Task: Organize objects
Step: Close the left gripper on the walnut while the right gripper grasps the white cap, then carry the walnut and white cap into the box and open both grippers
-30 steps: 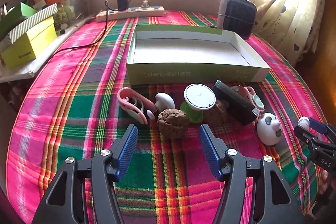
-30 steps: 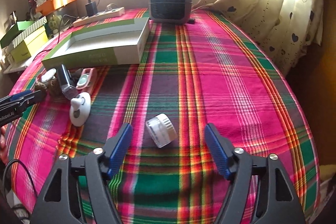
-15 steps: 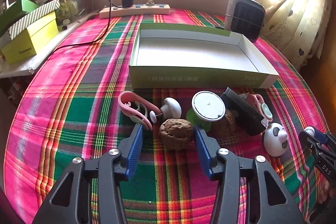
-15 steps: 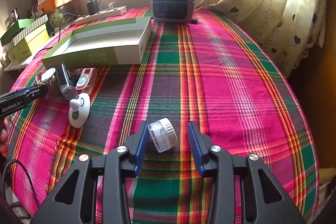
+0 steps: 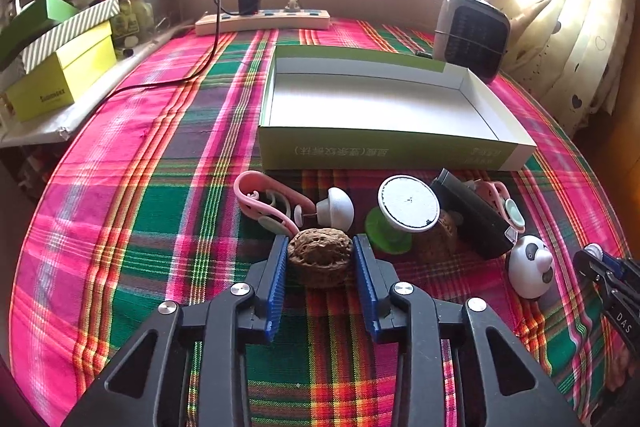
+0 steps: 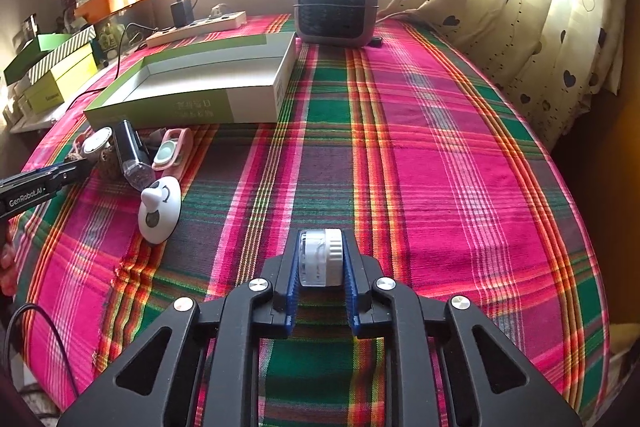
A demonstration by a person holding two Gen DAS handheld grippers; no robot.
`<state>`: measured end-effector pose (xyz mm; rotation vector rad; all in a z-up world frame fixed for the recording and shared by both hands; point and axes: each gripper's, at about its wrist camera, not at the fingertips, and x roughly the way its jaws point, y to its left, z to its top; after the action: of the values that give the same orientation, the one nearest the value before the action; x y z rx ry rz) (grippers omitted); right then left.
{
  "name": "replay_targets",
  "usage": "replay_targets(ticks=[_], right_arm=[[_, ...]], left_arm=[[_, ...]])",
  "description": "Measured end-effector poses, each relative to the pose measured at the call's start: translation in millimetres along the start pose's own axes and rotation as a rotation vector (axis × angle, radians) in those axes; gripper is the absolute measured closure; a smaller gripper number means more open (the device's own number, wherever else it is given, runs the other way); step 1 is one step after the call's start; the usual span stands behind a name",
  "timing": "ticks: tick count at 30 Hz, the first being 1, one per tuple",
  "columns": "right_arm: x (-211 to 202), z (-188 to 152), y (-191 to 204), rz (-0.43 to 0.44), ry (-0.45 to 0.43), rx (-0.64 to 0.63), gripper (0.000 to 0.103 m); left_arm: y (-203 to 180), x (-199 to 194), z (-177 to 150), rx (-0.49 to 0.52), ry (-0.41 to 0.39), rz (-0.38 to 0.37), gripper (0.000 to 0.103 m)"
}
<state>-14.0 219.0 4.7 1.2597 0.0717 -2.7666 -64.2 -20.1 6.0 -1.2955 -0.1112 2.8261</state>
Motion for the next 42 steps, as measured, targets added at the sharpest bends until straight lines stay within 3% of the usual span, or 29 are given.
replay_targets(ticks=[15,27,42], right_arm=[[-7.4,16.4,4.2,0.037,-0.024,-0.002,0.083],[-7.5,55.2,23.0,0.087,-0.065,-0.046,0.083],[37.0,125.5,48.2,0.143,-0.044,-0.087,0.083]], left_arm=[[5.0,-15.2,14.1,0.010,-0.028,-0.015,0.073],[9.2,-18.2,41.6,0.035,-0.052,-0.030,0.073],[13.9,20.1,95.0,0.037,-0.029,-0.053,0.073]])
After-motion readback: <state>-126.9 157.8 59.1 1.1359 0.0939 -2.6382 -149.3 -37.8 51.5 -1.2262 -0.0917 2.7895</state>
